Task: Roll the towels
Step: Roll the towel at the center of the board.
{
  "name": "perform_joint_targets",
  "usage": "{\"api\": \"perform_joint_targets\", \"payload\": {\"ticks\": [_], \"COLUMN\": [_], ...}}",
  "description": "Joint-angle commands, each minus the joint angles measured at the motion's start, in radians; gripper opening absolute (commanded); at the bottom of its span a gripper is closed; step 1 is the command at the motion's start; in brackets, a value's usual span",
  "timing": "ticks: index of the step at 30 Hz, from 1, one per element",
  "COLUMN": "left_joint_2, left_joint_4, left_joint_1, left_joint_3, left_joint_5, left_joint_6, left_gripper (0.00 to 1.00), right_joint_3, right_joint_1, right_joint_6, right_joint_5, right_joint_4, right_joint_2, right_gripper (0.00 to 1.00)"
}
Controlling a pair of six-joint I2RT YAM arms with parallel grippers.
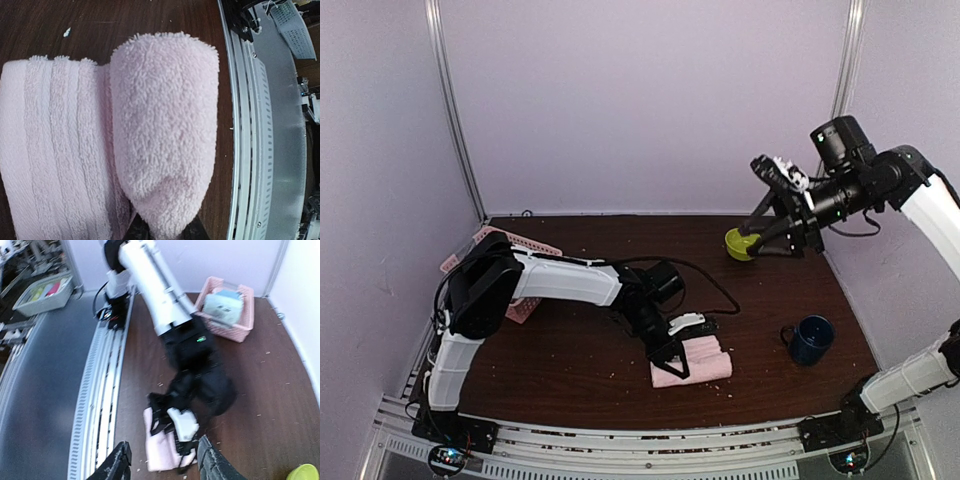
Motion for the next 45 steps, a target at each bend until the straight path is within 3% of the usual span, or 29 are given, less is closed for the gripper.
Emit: {"api": "perform_joint_targets", "payload": {"ticks": [1,6,12,21,29,39,42,45], "left_joint_2": [0.114,0.132,0.144,0.146,0.142,0.134,0.105,0.016], "left_joint_4": [-0.124,-0.103,-0.093,-0.085,-0.082,-0.079,-0.073,-0.012], "left_joint_1": [0.015,0.039,0.049,0.058,0.066,0.080,0.090,0.132], "left_joint_3": [-0.026,-0.031,-0.026,-0.029,-0.035,-0.044,-0.056,-0.129], "left_joint_5": [0.072,0.102,0.099,0.099,0.091,0.144,0.176,0.122], "left_joint_6": [-0.052,-0.080,-0.083,-0.082,-0.075,-0.043,-0.022,-0.027], "left_gripper": [0.10,0.09,0.11,0.13,0.13,0.13,0.18,0.36], "right_joint_3": [-0.193,-0.376,-0.645,-0.757,-0.814,-0.845,-0.841,-0.804], "right_joint_1": [0.126,0.284,0.466,0.559,0.564,0.563,0.562,0.545], "right_joint_6": [-0.165,-0.086,0.047,0.083,0.083,0.053,0.040,0.033], "right_joint_5": [0.075,0.296,0.631,0.797,0.880,0.883,0.873,0.810], "right_joint_4": [-0.095,0.006,0.335,0.576,0.705,0.720,0.710,0.658], "right_joint_2": [-0.029,-0.059,-0.099,0.076,0.192,0.260,0.286,0.319], "right_gripper": [0.47,0.46,0.50,0.54,0.53,0.38,0.31,0.26]}}
